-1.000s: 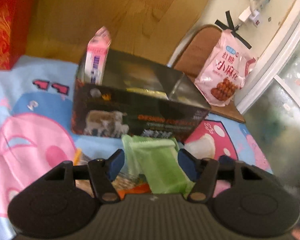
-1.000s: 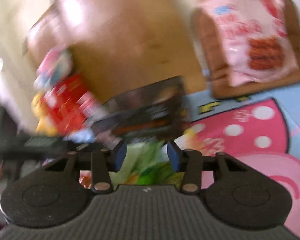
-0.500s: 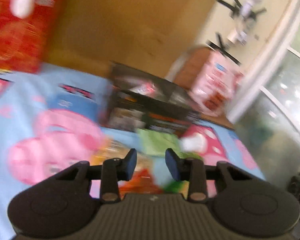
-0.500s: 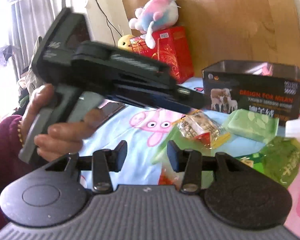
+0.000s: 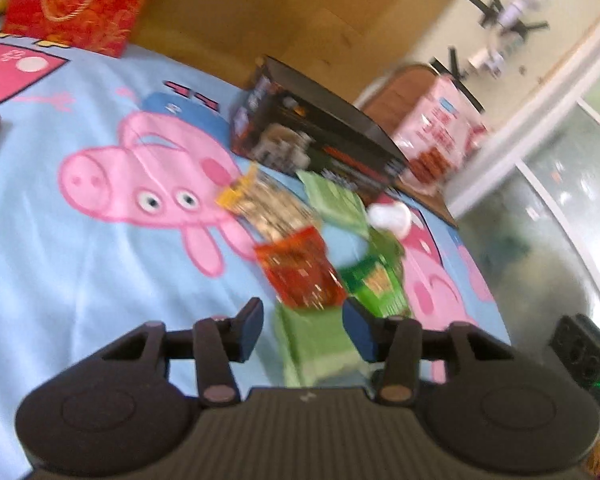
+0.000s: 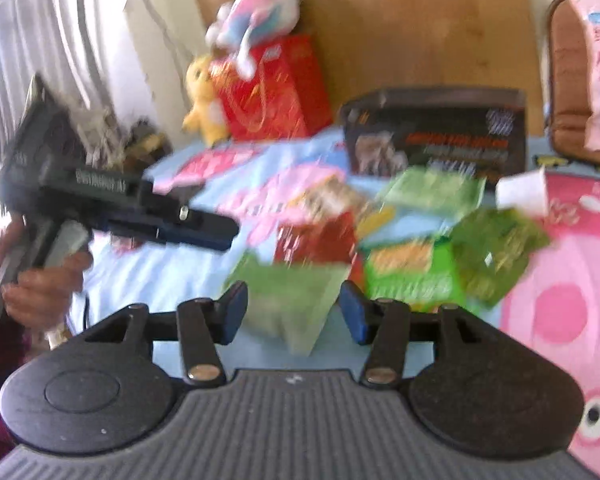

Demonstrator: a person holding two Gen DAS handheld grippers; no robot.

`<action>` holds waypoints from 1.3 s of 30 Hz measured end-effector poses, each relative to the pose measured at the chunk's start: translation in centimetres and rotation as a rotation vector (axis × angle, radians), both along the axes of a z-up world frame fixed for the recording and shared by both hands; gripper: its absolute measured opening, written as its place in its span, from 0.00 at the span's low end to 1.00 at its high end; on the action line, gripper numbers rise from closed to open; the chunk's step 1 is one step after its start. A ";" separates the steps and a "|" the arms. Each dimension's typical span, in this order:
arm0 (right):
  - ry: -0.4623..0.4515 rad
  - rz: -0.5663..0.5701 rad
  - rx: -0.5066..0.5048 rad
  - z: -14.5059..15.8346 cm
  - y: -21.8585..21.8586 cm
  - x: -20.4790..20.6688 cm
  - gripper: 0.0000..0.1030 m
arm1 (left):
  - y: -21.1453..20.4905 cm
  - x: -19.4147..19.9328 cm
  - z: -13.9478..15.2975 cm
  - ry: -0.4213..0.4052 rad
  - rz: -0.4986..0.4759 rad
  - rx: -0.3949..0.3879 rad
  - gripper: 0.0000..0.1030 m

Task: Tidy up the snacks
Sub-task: 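Lift the green packet with the left gripper and release it into the tin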

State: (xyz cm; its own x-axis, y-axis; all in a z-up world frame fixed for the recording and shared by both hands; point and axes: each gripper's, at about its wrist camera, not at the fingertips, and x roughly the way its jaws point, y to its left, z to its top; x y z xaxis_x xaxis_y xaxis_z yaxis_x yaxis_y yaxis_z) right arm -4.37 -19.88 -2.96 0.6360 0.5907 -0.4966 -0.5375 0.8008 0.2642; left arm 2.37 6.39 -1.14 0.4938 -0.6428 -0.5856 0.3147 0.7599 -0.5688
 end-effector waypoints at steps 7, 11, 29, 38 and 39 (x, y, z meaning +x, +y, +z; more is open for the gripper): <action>-0.081 -0.011 -0.174 -1.5 2.9 -1.0 0.48 | -2.9 -1.6 -1.2 -0.024 -0.063 0.092 0.30; -0.129 -0.018 -0.182 -0.8 2.9 -1.4 0.41 | -2.7 -2.5 0.6 -0.097 -0.065 0.105 0.29; -0.314 -0.218 -0.039 4.9 -2.1 8.0 0.41 | -9.0 9.8 8.0 -0.252 -0.050 0.093 0.29; -0.317 -0.309 -0.057 4.3 -2.5 14.9 0.42 | -11.7 15.9 7.6 -0.279 0.089 0.263 0.30; -0.313 -0.333 -0.069 4.2 -2.4 15.1 0.42 | -11.8 15.8 7.5 -0.290 0.123 0.302 0.30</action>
State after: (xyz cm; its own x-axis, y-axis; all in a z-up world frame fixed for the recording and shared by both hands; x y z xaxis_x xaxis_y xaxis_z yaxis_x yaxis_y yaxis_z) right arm 10.76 -22.32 1.23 0.9112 0.3010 -0.2812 -0.2933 0.9534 0.0704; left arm 18.19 -5.44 6.35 0.7278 -0.3902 -0.5640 0.3259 0.9204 -0.2162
